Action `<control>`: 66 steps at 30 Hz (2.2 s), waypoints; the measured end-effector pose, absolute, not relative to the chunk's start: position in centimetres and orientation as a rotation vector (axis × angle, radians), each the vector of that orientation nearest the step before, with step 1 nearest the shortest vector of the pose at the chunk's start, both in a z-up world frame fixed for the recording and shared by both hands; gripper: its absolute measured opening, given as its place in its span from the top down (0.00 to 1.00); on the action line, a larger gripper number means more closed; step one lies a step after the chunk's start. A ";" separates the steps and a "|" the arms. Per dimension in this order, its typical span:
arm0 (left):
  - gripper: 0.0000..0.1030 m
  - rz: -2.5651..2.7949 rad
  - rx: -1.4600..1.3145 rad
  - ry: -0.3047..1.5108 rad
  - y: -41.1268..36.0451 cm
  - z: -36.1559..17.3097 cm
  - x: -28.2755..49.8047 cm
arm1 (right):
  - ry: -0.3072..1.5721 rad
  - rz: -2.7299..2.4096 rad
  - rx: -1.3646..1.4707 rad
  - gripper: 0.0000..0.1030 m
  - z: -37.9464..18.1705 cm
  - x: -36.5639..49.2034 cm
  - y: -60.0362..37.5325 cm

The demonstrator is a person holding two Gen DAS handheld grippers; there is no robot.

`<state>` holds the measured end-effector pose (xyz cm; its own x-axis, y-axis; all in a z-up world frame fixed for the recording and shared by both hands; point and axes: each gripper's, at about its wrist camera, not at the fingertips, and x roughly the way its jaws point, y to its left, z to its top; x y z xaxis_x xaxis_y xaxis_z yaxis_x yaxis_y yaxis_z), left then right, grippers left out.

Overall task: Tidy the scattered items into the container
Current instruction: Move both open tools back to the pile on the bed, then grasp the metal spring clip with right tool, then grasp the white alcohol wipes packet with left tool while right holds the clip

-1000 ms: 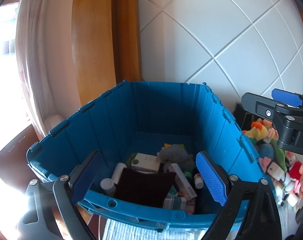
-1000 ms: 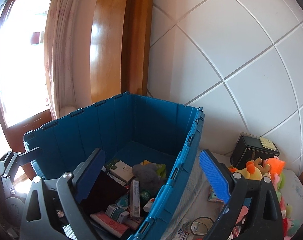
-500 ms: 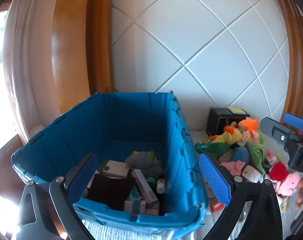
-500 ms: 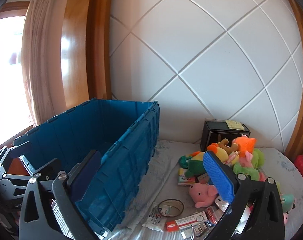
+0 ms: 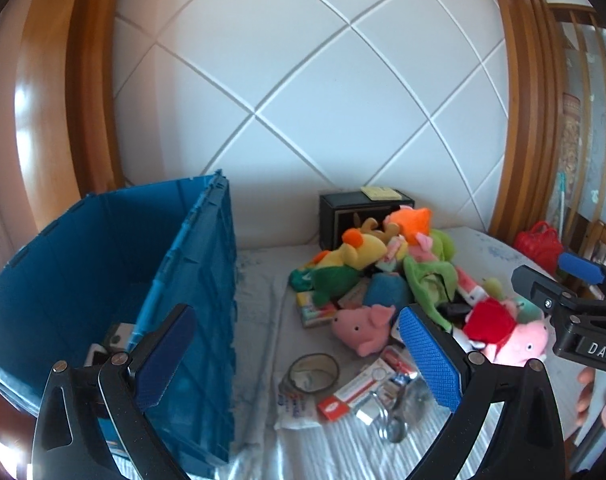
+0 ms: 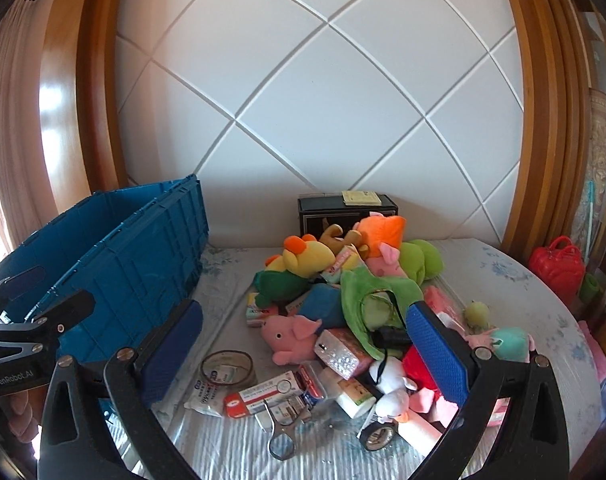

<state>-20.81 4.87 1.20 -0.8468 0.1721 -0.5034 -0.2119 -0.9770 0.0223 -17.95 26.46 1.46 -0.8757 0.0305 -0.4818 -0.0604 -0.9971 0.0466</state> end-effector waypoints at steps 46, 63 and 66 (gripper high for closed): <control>0.18 2.472 -1.541 0.133 6.7 -26.5 -34.0 | 0.275 2.589 -1.797 0.43 -26.7 -28.0 24.2; 0.32 2.480 -1.604 0.182 6.7 -28.4 -34.7 | 0.221 2.559 -1.795 0.61 -26.8 -27.8 24.6; 0.33 2.498 -1.577 0.168 6.6 -28.6 -34.6 | 0.210 2.560 -1.799 0.61 -26.9 -27.8 24.8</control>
